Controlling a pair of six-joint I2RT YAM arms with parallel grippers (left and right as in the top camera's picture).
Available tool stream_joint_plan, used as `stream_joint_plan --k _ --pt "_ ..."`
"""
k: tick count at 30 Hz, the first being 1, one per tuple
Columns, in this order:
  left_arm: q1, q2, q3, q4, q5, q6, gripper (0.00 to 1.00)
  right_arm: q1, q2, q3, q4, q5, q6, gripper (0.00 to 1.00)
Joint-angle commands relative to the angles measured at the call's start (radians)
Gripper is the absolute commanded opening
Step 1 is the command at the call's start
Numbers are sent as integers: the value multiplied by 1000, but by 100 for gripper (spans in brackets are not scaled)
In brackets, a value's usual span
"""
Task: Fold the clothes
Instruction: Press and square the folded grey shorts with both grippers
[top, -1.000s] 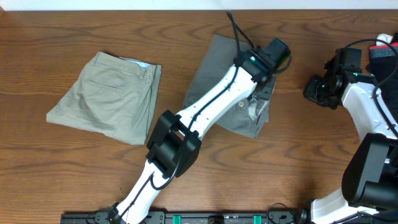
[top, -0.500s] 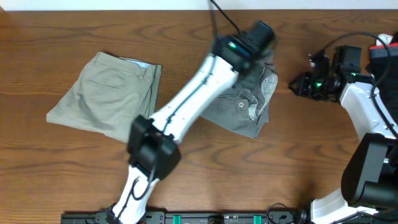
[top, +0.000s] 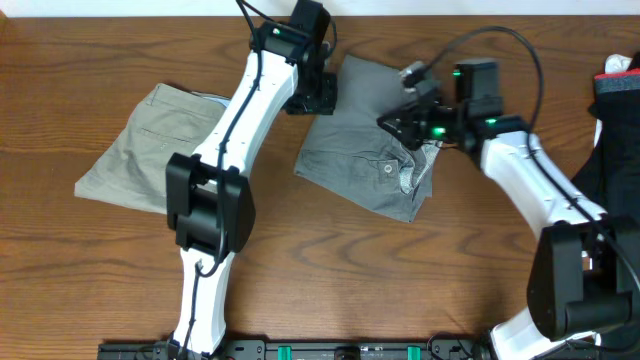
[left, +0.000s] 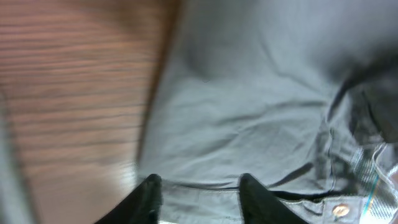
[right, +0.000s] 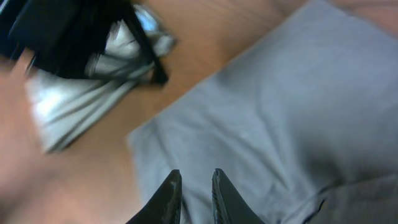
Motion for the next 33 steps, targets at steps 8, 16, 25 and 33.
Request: stream_joint_plan --k 8,16,25,33 --pt "-10 63 -35 5 124 134 32 54 199 -1 -20 787 409 13" --pt "-16 63 -119 29 124 144 32 -129 225 -1 -199 680 398 10" --pt "-50 63 -219 150 220 144 47 -163 223 -1 -229 387 200 14" --pt "-53 64 -220 244 220 164 56 -159 224 -1 -280 456 197 15"
